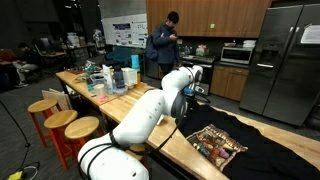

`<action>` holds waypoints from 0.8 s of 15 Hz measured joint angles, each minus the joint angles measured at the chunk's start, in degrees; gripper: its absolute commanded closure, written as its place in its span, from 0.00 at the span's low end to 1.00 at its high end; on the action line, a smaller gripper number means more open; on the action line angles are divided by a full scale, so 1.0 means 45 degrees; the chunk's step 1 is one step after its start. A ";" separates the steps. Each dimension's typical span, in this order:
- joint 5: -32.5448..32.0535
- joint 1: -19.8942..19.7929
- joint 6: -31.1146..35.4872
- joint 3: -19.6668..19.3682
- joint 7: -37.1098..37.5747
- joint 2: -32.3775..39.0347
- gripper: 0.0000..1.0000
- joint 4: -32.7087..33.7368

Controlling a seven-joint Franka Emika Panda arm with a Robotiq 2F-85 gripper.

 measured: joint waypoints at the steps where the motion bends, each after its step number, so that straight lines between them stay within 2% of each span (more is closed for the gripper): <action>1: 0.0021 -0.0073 -0.0009 0.0010 -0.0083 0.0097 0.00 0.0007; 7: 0.0064 -0.0385 -0.0270 0.0097 -0.0457 0.0551 0.00 0.0177; 8: 0.0064 -0.0417 -0.0340 0.0128 -0.0471 0.0575 0.25 0.0209; 9: 0.0064 -0.0434 -0.0397 0.0142 -0.0475 0.0599 0.26 0.0238; 11: 0.0069 -0.0452 -0.0495 0.0178 -0.0484 0.0634 0.38 0.0334; 12: 0.0070 -0.0454 -0.0534 0.0203 -0.0489 0.0635 0.47 0.0377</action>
